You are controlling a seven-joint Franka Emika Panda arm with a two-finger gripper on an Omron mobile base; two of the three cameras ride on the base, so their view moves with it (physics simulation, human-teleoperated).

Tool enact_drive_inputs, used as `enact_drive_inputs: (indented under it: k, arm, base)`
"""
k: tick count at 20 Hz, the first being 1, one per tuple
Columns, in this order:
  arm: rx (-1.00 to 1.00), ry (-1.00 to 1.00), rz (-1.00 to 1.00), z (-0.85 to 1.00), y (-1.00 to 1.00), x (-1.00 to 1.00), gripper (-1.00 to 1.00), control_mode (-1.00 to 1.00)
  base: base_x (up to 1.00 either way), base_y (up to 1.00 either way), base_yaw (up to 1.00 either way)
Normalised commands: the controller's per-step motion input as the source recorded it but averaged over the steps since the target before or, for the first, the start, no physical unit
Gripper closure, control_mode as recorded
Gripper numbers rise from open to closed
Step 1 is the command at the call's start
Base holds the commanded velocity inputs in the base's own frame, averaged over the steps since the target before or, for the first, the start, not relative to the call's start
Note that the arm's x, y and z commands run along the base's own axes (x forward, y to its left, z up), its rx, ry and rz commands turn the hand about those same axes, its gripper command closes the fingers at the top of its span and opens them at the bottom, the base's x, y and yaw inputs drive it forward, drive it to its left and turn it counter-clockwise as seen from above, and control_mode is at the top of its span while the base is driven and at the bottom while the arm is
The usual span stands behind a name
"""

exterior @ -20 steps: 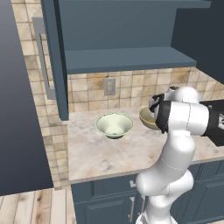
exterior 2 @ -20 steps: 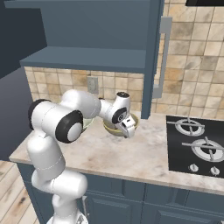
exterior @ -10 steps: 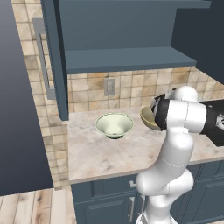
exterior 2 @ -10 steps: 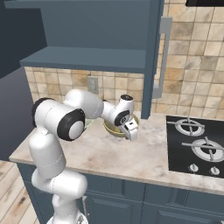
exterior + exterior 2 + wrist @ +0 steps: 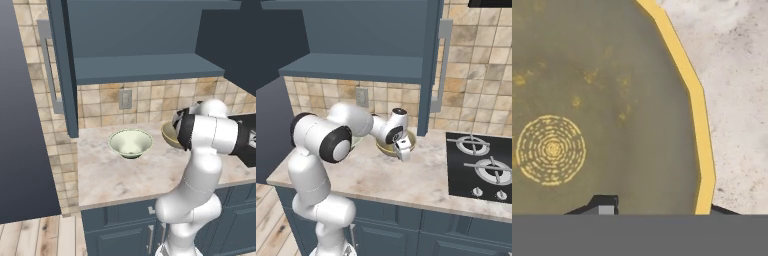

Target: Open the cabinet. Pick the bowls from the counter and place them in the cabinet. Then close the cabinet.

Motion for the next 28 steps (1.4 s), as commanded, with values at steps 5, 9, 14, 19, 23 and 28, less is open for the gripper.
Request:
enact_drive_inputs:
  k: [5,9,14,19,23,28]
  arm:
    - [0.00,-0.07,-0.28,0.15,0.22,-0.27,1.00,-1.00]
    - [0.00,-0.01,-0.16,0.31,0.26,-0.39,1.00,-1.00]
    - [0.00,0.01,-0.14,0.38,0.29,-0.36,1.00,-1.00]
    - [0.00,0.11,-0.15,0.52,0.11,-0.46,1.00,-1.00]
    - [0.00,0.01,-0.24,0.54,0.00,-0.69,1.00,-1.00]
    - [0.00,0.00,-0.27,0.63,0.00,-0.88,1.00,-1.00]
  base:
    - [0.00,0.00,0.00]
    - [0.00,0.00,0.00]
    - [0.00,0.00,0.00]
    - [0.00,0.00,0.00]
    - [0.00,0.00,0.00]
    - [0.00,0.00,0.00]
